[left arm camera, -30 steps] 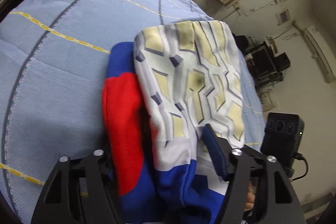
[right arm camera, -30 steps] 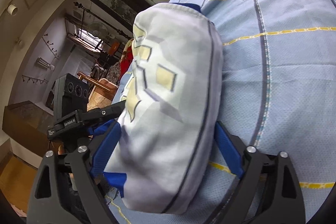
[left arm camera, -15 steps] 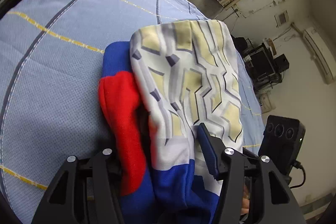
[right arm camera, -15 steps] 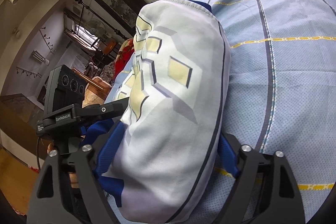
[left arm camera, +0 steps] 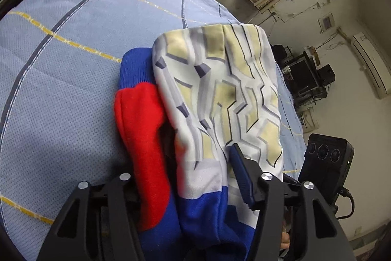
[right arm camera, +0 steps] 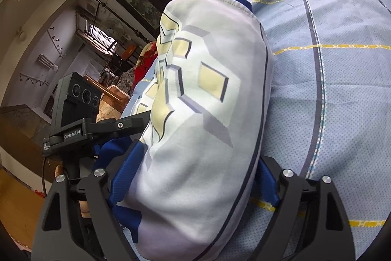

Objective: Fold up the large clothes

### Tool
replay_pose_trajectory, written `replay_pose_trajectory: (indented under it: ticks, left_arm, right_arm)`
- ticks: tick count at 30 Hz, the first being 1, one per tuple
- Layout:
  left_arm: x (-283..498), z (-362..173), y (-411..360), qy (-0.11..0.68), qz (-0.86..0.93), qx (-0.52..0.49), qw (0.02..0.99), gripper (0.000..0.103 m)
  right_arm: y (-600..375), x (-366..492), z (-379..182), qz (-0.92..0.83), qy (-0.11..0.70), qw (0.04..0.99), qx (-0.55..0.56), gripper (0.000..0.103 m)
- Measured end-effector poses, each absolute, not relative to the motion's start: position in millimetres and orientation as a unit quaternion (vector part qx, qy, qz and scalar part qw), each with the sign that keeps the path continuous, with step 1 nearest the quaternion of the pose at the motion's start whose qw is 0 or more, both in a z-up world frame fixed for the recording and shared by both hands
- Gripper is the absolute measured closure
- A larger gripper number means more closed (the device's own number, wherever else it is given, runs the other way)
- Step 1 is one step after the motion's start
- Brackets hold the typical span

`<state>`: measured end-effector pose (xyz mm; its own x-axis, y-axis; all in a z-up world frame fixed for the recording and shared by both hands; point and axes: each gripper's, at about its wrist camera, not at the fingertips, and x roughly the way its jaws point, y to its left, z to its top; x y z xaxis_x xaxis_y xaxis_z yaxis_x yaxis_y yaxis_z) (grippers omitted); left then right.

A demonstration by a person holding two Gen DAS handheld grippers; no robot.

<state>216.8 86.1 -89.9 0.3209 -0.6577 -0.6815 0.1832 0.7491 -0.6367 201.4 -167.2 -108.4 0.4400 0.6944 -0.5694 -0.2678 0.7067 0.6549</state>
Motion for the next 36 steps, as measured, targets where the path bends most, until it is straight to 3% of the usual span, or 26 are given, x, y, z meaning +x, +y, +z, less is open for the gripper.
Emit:
replay_pose_trajectory:
  ticks: [5, 11, 19, 36]
  left_arm:
    - [206.9, -81.5, 78.1, 0.51, -0.243, -0.223, 0.794, 0.055]
    - [190.9, -66.1, 57.4, 0.508, -0.231, -0.215, 0.801, 0.058]
    - [170.7, -49.9, 58.7, 0.484, -0.242, -0.222, 0.812, 0.059]
    - [78.4, 39.4, 82.2, 0.411, -0.237, -0.183, 0.861, 0.059]
  right_arm:
    - [-167.1, 197.0, -102.9, 0.292, 0.432, 0.823, 0.225, 0.034]
    - [-183.1, 190.3, -87.8, 0.283, 0.431, 0.82, 0.248, 0.045]
    - [-194.5, 174.9, -71.0, 0.295, 0.417, 0.823, 0.249, 0.046]
    - [-177.3, 111.6, -6.9, 0.375, 0.353, 0.822, 0.242, 0.046]
